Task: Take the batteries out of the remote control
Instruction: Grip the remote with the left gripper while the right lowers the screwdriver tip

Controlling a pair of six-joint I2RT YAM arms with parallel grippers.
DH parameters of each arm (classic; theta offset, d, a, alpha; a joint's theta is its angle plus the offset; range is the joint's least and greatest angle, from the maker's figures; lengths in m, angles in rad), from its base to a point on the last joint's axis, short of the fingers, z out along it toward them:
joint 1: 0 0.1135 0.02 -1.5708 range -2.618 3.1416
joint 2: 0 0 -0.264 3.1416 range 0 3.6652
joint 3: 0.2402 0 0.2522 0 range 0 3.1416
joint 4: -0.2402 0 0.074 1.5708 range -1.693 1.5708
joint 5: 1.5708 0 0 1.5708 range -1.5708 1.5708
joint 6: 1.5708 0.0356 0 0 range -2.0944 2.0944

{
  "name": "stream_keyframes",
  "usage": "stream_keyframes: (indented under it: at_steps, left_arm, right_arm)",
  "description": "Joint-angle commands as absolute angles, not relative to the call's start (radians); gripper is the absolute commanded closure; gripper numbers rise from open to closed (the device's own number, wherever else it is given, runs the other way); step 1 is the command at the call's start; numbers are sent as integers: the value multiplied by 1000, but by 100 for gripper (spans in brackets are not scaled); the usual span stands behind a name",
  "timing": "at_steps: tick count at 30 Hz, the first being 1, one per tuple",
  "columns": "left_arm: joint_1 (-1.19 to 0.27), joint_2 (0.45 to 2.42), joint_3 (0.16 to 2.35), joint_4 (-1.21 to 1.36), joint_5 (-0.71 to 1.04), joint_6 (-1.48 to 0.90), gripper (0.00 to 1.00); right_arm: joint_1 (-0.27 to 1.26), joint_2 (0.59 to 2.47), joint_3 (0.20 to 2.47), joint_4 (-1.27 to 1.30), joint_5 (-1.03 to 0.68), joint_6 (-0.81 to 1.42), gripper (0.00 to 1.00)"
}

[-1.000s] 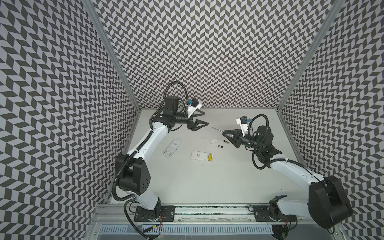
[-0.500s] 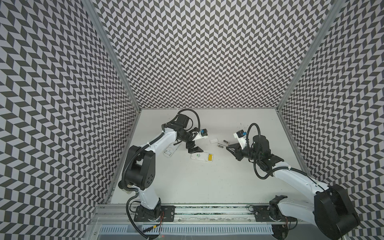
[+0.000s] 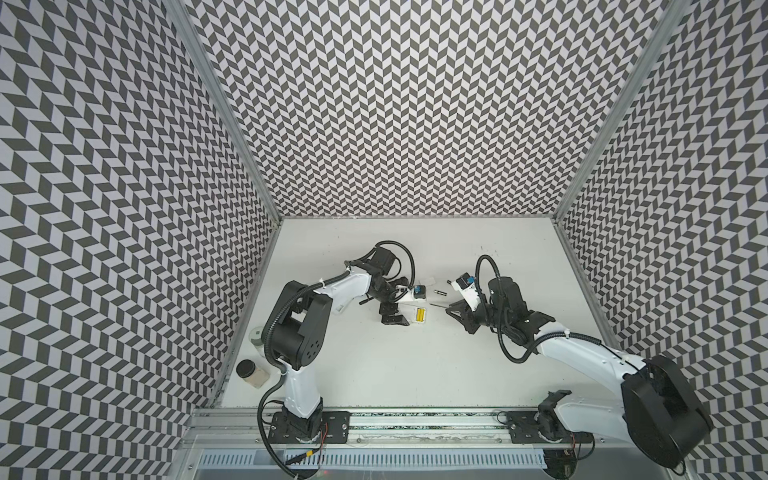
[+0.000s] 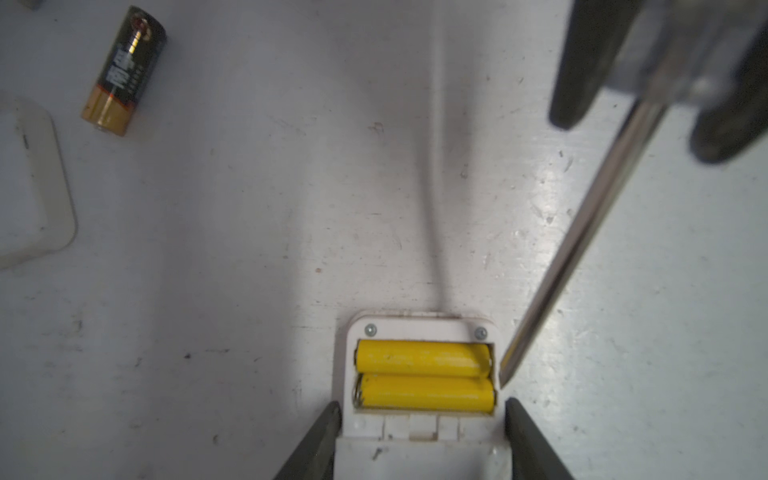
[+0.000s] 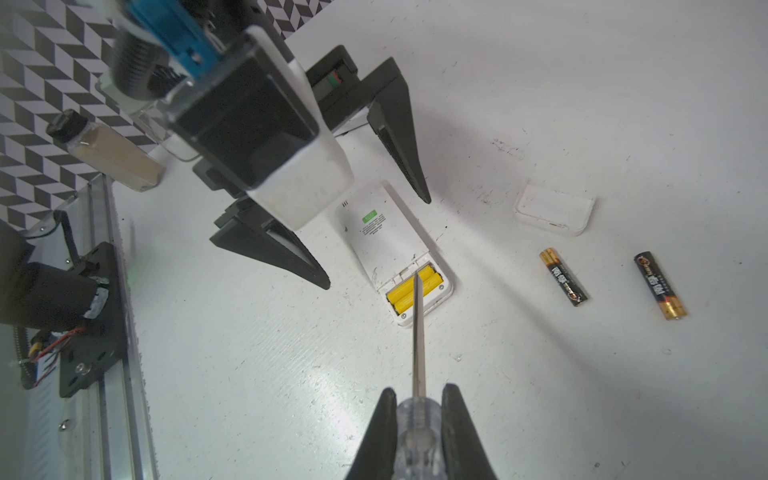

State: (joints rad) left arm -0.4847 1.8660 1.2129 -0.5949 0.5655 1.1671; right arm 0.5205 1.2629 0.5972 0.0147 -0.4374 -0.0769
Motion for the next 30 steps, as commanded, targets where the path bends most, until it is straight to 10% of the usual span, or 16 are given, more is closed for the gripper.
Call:
stream_keyframes:
  at_steps: [1, 30]
  left_arm:
    - [-498, 1887, 1184, -555, 543, 1193, 1]
    - [-543, 1852, 1068, -664, 447, 1132, 50]
  right_arm:
    - [544, 1288, 623, 32, -433, -117, 100]
    - [626, 1312, 625, 8, -398, -194, 100]
